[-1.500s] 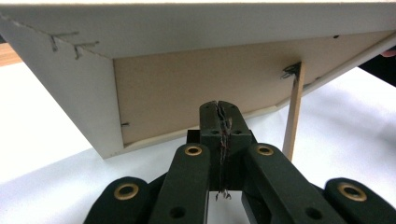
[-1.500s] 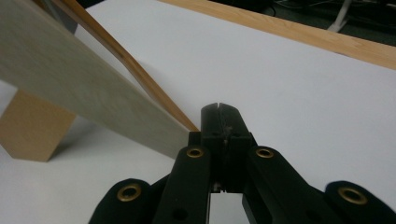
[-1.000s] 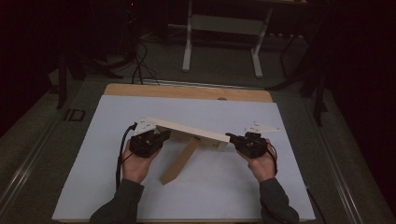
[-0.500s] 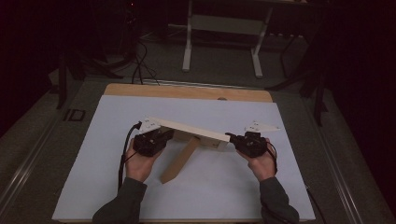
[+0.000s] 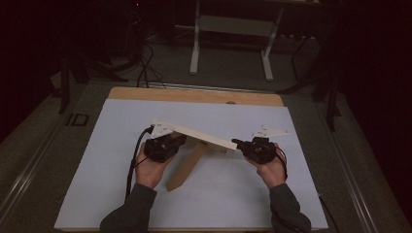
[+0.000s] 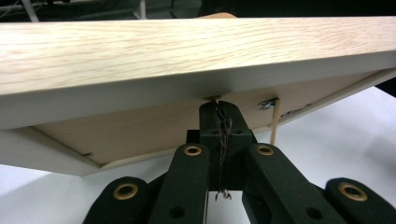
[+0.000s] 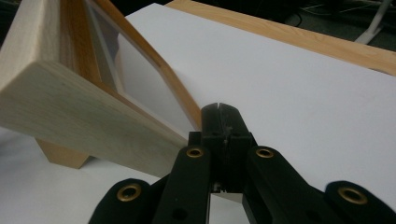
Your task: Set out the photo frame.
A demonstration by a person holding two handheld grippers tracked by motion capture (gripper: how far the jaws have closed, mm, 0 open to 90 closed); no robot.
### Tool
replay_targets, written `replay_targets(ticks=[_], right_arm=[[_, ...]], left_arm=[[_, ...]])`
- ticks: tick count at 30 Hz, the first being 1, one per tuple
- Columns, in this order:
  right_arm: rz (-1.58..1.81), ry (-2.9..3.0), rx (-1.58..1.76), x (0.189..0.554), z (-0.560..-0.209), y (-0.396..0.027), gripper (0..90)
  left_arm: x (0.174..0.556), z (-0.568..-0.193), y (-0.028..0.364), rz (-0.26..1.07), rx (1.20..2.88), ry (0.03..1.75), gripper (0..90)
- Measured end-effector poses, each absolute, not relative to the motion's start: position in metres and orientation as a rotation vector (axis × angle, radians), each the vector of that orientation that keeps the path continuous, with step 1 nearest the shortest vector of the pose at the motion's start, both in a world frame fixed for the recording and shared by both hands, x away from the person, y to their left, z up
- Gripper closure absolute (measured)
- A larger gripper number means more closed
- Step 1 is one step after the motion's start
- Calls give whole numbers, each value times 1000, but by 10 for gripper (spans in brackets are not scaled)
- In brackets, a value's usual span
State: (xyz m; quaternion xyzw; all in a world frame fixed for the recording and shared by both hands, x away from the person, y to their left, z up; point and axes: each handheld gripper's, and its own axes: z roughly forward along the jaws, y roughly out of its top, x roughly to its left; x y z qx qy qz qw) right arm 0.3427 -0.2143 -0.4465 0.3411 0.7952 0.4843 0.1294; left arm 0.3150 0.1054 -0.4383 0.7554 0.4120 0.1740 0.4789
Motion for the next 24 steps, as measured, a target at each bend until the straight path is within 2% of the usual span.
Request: replay_targets(ticks=[24], right_arm=[[1399,2327,965,337,-447,-211,900]], left_arm=[[310,-433,77,410,1898,931,895]])
